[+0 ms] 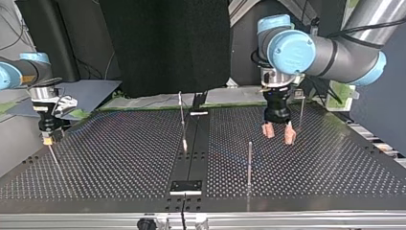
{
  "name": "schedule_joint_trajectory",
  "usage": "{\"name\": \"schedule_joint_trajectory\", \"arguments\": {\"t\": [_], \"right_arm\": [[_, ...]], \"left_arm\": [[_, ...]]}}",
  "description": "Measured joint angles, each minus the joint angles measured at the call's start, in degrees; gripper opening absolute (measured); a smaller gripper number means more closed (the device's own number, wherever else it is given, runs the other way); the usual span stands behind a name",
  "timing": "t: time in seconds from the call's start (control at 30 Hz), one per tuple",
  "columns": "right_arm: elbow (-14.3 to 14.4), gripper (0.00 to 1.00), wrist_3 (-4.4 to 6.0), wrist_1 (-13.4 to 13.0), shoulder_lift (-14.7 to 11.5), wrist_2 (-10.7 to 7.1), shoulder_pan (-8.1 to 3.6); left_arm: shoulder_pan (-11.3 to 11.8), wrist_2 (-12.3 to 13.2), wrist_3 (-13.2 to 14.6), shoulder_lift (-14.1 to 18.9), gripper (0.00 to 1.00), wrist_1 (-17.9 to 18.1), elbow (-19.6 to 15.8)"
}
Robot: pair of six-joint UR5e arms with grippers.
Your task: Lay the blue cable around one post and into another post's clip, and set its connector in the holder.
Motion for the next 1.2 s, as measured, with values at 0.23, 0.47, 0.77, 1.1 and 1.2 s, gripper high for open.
{"name": "schedule_joint_trajectory", "arguments": {"t": [0.23, 0.47, 0.77, 1.1, 1.2], "right_arm": [[0.0, 0.99, 0.0, 0.1, 0.0, 0.0, -0.01], [0.0, 0.99, 0.03, 0.1, 0.0, 0.04, -0.05], [0.0, 0.99, 0.0, 0.1, 0.0, 0.01, -0.06], [0.0, 0.99, -0.06, 0.4, 0.0, 0.06, -0.01], [0.0, 0.99, -0.07, 0.4, 0.0, 0.08, -0.01]], "left_arm": [[-0.7, -1.3, 3.3, 3.3, 1.0, -3.3, 3.3], [-1.2, -2.3, 6.6, 5.4, 1.0, -6.5, 6.5], [-2.1, -3.1, 11.2, 2.5, 1.0, -11.2, 8.0], [-3.8, -4.4, 16.8, -1.5, 1.0, -16.8, 8.9], [-4.4, -4.6, 18.6, -1.5, 1.0, -18.6, 9.0]]}}
